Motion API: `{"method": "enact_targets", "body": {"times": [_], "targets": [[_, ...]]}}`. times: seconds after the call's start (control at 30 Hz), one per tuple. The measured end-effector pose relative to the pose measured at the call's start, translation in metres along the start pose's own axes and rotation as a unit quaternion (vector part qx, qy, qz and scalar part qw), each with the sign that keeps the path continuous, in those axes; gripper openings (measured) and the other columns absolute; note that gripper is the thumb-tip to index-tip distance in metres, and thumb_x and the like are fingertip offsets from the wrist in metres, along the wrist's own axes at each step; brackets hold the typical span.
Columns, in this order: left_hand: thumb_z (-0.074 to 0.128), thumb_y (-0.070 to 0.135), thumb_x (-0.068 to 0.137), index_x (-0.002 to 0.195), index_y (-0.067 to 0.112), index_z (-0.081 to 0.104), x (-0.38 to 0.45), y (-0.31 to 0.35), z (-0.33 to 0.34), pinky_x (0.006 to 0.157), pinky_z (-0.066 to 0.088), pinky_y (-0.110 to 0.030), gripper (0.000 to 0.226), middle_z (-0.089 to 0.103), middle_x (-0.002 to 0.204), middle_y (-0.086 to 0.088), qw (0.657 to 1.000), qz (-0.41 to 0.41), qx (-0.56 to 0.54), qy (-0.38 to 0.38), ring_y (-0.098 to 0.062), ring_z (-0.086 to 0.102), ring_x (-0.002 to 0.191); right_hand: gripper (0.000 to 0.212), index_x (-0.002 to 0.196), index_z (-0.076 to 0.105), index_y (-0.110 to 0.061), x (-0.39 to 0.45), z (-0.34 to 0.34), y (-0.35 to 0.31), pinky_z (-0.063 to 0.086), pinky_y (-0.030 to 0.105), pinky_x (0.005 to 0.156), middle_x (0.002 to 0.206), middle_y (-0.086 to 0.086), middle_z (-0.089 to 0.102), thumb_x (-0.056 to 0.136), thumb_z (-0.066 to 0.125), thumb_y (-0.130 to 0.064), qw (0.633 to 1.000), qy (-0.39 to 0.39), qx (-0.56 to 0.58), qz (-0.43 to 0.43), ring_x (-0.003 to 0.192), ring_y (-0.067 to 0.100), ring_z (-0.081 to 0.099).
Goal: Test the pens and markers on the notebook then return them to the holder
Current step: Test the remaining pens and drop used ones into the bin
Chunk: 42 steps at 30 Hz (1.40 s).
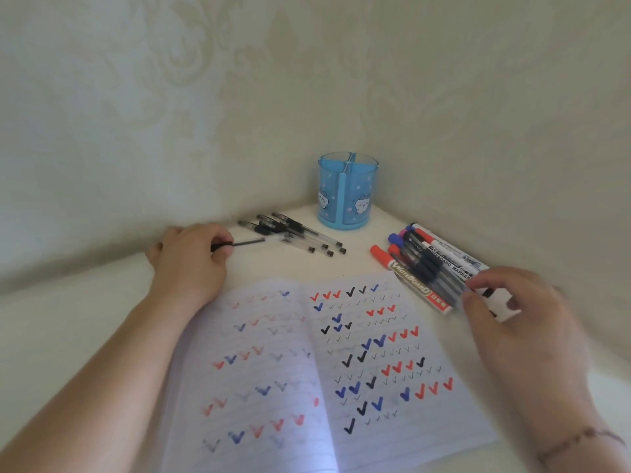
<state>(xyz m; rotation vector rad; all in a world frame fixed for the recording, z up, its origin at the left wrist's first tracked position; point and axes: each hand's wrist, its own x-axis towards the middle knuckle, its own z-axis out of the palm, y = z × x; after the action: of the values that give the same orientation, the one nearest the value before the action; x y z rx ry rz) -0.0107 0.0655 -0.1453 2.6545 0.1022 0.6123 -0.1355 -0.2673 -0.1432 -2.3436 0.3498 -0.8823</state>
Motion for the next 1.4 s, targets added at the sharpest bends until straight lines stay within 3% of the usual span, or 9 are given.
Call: {"method": "enact_targets", "body": {"times": [0.17, 0.37, 0.5, 0.63, 0.73, 0.97, 1.07, 1.27, 1.4], "targets": [[0.056, 0.021, 0.094, 0.098, 0.033, 0.058, -0.034, 0.045, -0.028, 0.069, 0.043, -0.016, 0.012, 0.063, 0.078, 0.016, 0.943, 0.193, -0.269, -0.036, -0.001, 0.059, 0.077, 0.028, 0.094, 0.065, -0.043, -0.015, -0.002, -0.019, 0.040, 0.022, 0.061, 0.089, -0.025, 0.064, 0.071, 0.062, -0.057, 0.976, -0.060, 0.193, -0.076, 0.072, 0.010, 0.052], [0.059, 0.032, 0.093, 0.103, 0.019, 0.064, -0.072, 0.070, -0.025, 0.069, 0.037, -0.007, 0.017, 0.055, 0.084, 0.022, 0.856, 0.410, -0.245, -0.196, 0.003, 0.054, 0.075, 0.029, 0.095, 0.068, -0.039, -0.024, -0.001, -0.024, 0.039, 0.022, 0.054, 0.075, -0.009, 0.067, 0.077, 0.064, -0.062, 0.939, -0.135, 0.237, -0.209, 0.066, 0.010, 0.054], [0.055, 0.034, 0.096, 0.101, 0.015, 0.066, -0.070, 0.067, -0.020, 0.068, 0.035, -0.006, 0.023, 0.052, 0.082, 0.022, 0.853, 0.420, -0.245, -0.190, 0.011, 0.049, 0.072, 0.012, 0.087, 0.069, -0.037, -0.028, 0.001, -0.029, 0.039, 0.020, 0.051, 0.074, -0.005, 0.066, 0.079, 0.068, -0.046, 0.929, -0.123, 0.248, -0.247, 0.061, 0.006, 0.052], [0.044, 0.041, 0.100, 0.099, 0.022, 0.061, -0.077, 0.073, -0.020, 0.053, 0.037, -0.016, 0.025, 0.055, 0.072, 0.011, 0.840, 0.445, -0.232, -0.206, 0.003, 0.043, 0.057, 0.029, 0.103, 0.071, -0.033, -0.033, 0.002, -0.034, 0.042, 0.003, 0.060, 0.086, -0.017, 0.071, 0.076, 0.070, -0.043, 0.922, -0.148, 0.282, -0.219, 0.069, -0.008, 0.062], [0.040, 0.045, 0.101, 0.096, 0.025, 0.058, -0.078, 0.074, -0.023, 0.047, 0.036, -0.024, 0.028, 0.051, 0.062, 0.008, 0.841, 0.451, -0.218, -0.204, -0.010, 0.040, 0.050, 0.029, 0.105, 0.072, -0.033, -0.034, 0.001, -0.034, 0.052, 0.011, 0.068, 0.089, -0.022, 0.074, 0.078, 0.069, -0.043, 0.903, -0.196, 0.329, -0.194, 0.080, -0.002, 0.071], [0.057, 0.042, 0.093, 0.105, 0.020, 0.065, -0.076, 0.071, -0.024, 0.046, 0.026, -0.014, 0.026, 0.039, 0.054, 0.007, 0.816, 0.425, -0.303, -0.247, -0.005, 0.032, 0.044, 0.018, 0.097, 0.073, -0.027, -0.036, -0.005, -0.039, 0.051, 0.016, 0.062, 0.085, -0.009, 0.076, 0.085, 0.065, -0.039, 0.884, -0.216, 0.375, -0.178, 0.073, 0.009, 0.070], [0.061, 0.046, 0.089, 0.116, 0.025, 0.058, -0.071, 0.063, -0.026, 0.049, 0.026, -0.023, 0.034, 0.035, 0.054, -0.006, 0.830, 0.376, -0.324, -0.255, -0.017, 0.029, 0.047, 0.026, 0.087, 0.066, -0.022, -0.032, -0.011, -0.039, 0.038, 0.025, 0.050, 0.067, 0.008, 0.070, 0.087, 0.061, -0.048, 0.848, -0.183, 0.490, -0.089, 0.052, 0.030, 0.055], [0.028, 0.013, 0.088, 0.121, 0.022, 0.052, -0.069, 0.058, -0.023, 0.066, 0.035, -0.024, 0.041, 0.049, 0.075, 0.005, 0.846, 0.331, -0.335, -0.250, -0.019, 0.042, 0.066, 0.046, 0.052, 0.040, -0.021, -0.019, -0.008, -0.035, 0.018, 0.030, 0.047, 0.040, -0.003, 0.033, 0.097, 0.048, -0.015, 0.839, -0.160, 0.493, 0.165, 0.036, 0.014, 0.027], [0.033, 0.017, 0.100, 0.130, 0.029, 0.047, -0.068, 0.058, -0.017, 0.071, 0.043, -0.025, 0.035, 0.057, 0.089, 0.011, 0.863, 0.334, -0.306, -0.224, -0.020, 0.053, 0.072, 0.069, 0.054, 0.056, -0.008, -0.024, -0.009, -0.037, 0.028, 0.023, 0.043, 0.040, 0.021, 0.042, 0.092, 0.033, -0.061, 0.850, -0.264, 0.431, 0.147, 0.031, 0.020, 0.035]]}}
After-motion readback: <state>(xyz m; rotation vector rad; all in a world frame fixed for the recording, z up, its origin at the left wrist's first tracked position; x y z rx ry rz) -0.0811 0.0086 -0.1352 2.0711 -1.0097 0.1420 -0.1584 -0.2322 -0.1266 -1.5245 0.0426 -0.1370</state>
